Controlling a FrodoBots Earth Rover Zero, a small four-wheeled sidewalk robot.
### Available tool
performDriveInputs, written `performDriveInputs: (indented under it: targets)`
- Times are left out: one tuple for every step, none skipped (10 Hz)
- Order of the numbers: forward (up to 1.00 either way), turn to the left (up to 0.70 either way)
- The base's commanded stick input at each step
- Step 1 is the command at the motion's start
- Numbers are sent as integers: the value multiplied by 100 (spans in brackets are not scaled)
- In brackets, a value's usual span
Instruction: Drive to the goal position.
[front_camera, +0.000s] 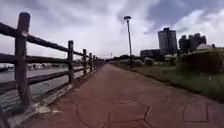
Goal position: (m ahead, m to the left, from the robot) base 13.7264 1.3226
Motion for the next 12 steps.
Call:
performDriveInputs:
  targets:
    - [70,-24]
    - [70,-24]
    - [70,-17]
    - [70,-4]
    - [70,6]
    - [70,8]
    - [70,9]
    - [70,10]
    - [70,-14]
    - [70,-24]
    - [70,-24]
    - [70,-24]
